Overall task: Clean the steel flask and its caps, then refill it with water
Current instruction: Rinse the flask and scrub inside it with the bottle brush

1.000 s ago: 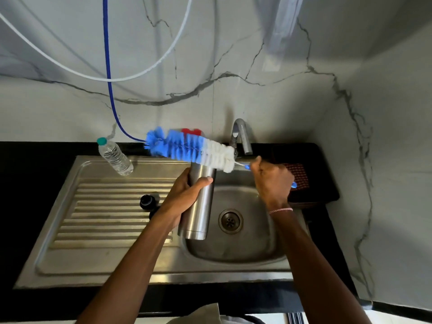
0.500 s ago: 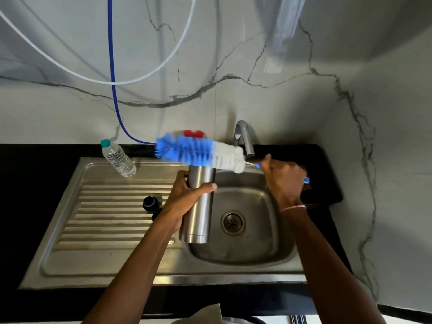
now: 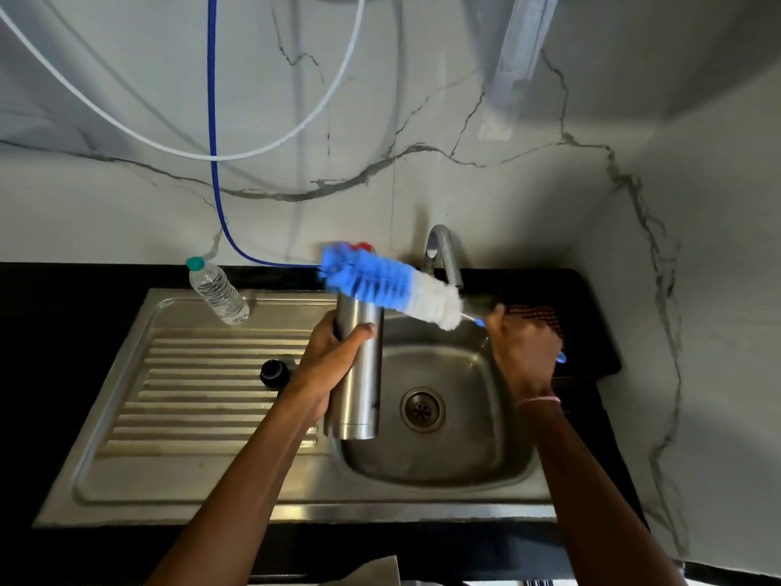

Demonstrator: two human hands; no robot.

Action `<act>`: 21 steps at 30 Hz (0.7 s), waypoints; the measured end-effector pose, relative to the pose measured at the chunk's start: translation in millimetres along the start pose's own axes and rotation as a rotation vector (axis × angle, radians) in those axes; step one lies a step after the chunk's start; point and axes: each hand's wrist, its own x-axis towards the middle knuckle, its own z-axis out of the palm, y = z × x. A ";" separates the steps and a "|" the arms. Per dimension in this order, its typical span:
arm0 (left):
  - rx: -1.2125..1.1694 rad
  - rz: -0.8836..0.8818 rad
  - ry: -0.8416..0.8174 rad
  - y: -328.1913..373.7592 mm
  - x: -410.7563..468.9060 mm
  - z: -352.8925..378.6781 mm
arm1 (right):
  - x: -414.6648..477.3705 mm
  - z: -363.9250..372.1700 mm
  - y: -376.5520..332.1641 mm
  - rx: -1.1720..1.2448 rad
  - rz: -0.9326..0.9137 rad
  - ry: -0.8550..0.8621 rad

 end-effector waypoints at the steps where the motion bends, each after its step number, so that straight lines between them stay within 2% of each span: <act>1: -0.018 -0.010 0.015 -0.3 0.2 -4.4 | -6.6 1.0 11.0 -0.017 0.020 -0.013; 4: 0.025 -0.029 -0.044 -3.1 1.3 -6.7 | -10.5 0.7 12.0 0.020 0.084 0.034; 7: 0.086 -0.020 -0.099 -4.3 0.0 5.3 | 5.9 -3.8 -24.1 0.059 0.068 0.101; 10: 0.109 0.009 -0.082 -1.0 -2.7 11.4 | 12.9 -5.5 -39.7 0.109 0.058 0.067; 13: 0.081 0.007 -0.052 -1.1 -4.0 0.0 | -1.9 -5.1 -13.0 0.052 0.072 0.056; 17: 0.080 -0.025 -0.057 -3.7 -2.4 -11.2 | -20.3 -3.0 10.7 0.006 0.181 0.014; 21: 0.193 0.012 -0.102 -6.4 -1.3 5.6 | -1.5 -3.4 -34.7 0.058 0.108 0.078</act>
